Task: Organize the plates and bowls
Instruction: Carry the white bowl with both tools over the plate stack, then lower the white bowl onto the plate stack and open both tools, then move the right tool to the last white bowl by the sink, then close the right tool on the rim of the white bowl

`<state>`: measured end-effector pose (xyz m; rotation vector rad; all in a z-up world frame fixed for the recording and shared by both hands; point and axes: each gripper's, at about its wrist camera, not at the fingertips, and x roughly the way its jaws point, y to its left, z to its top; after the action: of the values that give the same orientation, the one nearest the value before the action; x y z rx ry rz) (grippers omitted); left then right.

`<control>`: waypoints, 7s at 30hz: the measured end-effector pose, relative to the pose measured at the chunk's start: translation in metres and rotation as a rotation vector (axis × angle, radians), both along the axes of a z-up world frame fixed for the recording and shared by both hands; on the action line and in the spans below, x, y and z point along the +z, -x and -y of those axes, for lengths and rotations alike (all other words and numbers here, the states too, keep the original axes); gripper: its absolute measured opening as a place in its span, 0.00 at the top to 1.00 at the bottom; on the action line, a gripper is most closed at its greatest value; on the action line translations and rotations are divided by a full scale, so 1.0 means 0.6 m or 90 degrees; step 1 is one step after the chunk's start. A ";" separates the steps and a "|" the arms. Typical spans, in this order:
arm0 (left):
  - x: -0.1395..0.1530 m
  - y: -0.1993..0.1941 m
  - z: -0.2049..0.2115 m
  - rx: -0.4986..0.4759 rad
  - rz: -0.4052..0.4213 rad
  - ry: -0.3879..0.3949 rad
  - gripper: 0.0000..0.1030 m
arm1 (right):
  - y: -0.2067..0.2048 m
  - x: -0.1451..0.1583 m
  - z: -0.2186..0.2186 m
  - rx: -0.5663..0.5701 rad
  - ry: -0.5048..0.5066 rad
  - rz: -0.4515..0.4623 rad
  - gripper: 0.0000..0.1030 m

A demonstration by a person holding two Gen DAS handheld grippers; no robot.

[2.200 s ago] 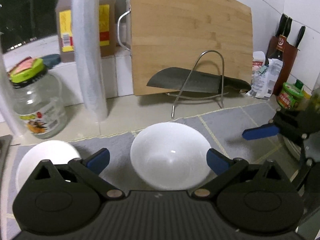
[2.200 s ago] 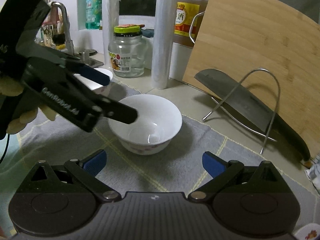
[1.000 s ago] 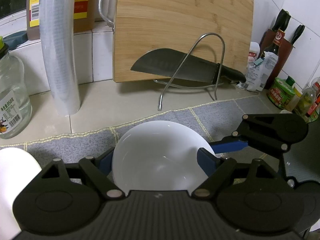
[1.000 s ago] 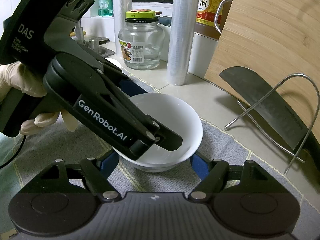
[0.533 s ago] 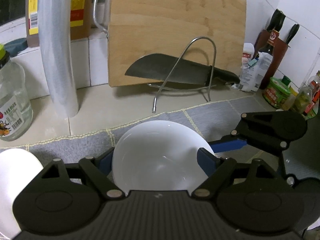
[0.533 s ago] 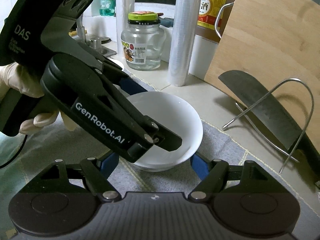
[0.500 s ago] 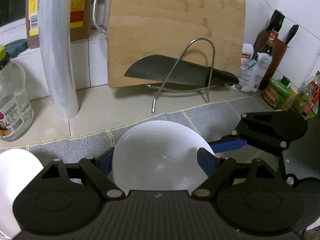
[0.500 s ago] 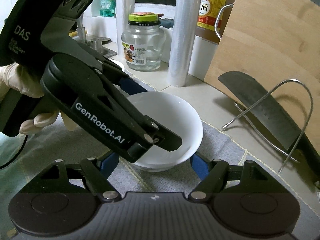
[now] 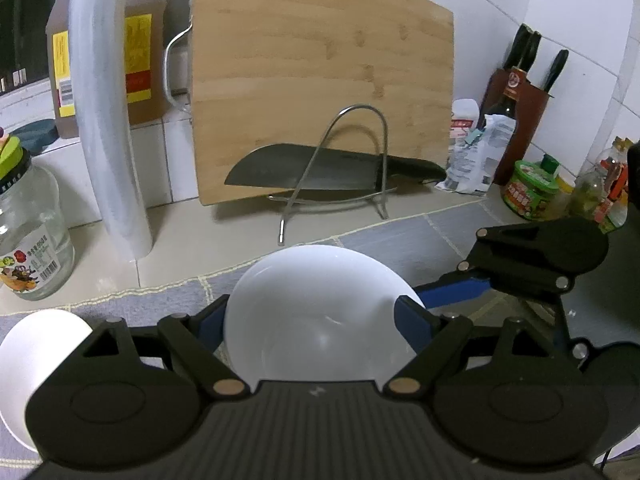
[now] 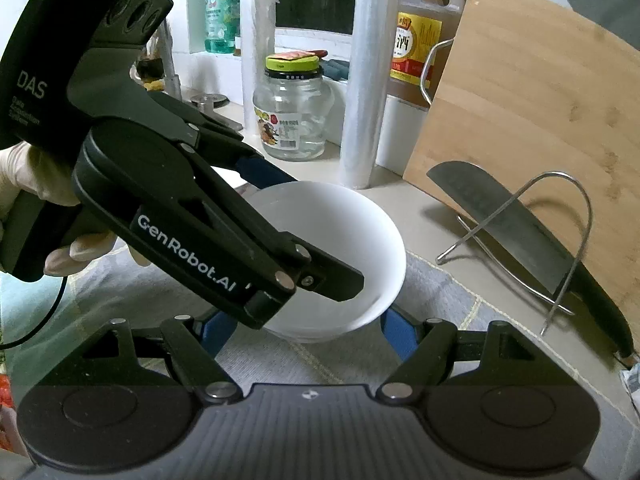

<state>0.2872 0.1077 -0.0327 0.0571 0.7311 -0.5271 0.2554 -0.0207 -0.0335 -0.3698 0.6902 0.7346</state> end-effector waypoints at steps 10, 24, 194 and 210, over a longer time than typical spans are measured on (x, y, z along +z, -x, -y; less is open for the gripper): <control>0.018 0.048 0.019 -0.006 0.014 0.003 0.17 | 0.047 0.018 0.027 -0.002 -0.008 0.002 0.20; 0.018 0.115 0.049 -0.017 0.004 0.012 0.17 | 0.109 0.018 0.059 -0.005 -0.004 -0.006 0.20; -0.121 0.045 -0.247 0.209 0.110 -0.075 0.08 | -0.173 -0.004 -0.284 0.087 0.007 -0.110 0.23; -0.119 0.041 -0.247 0.193 0.108 -0.068 0.10 | -0.222 -0.037 -0.320 0.087 0.009 -0.136 0.38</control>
<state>0.2628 0.2559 -0.1042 0.0885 0.5876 -0.1905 0.3886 0.1714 -0.0555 -0.3566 0.8781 0.9083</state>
